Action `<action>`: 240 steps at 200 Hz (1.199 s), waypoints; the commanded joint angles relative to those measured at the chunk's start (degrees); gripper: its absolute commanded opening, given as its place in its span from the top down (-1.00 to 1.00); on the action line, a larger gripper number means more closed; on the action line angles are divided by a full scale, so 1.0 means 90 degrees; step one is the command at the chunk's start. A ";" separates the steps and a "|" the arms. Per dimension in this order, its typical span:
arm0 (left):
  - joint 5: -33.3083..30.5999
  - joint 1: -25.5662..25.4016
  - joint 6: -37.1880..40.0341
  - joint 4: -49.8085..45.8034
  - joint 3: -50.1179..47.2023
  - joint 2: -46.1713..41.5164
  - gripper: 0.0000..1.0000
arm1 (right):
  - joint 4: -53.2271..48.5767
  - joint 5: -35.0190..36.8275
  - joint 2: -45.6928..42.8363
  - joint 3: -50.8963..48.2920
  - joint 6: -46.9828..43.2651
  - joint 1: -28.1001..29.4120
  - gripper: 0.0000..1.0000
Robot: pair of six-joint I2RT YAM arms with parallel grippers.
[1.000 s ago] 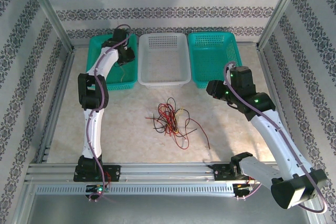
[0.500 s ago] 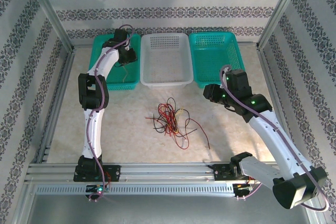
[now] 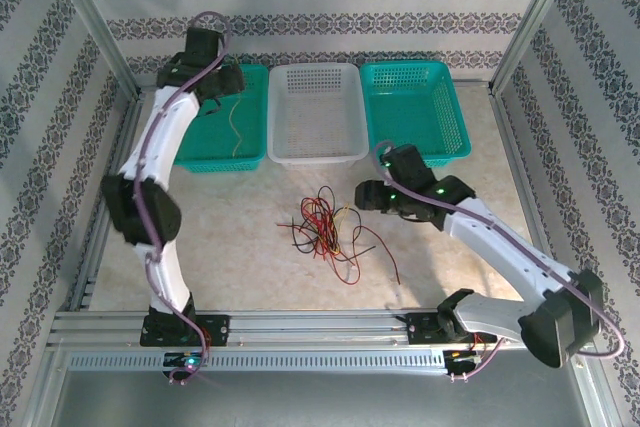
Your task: Untangle the cables
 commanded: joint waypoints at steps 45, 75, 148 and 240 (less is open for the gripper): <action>0.2410 -0.1523 -0.0499 0.1130 -0.4380 -0.2893 -0.20 | 0.0941 0.0592 0.0930 -0.0218 0.1032 0.0897 -0.60; 0.2839 -0.1716 -0.0815 0.1338 -0.5454 -0.3356 0.02 | 0.1289 -0.0006 0.1332 0.0083 0.0556 0.1113 -0.33; 0.3257 -0.2051 -0.1233 0.2116 -0.5803 -0.2912 0.14 | 0.0028 0.0404 0.1285 -0.0298 0.0630 0.0674 0.19; 0.3199 -0.2436 -0.1141 0.2194 -0.5421 -0.2247 -0.17 | 0.0727 -0.0268 0.1876 -0.0962 0.1235 0.1145 0.37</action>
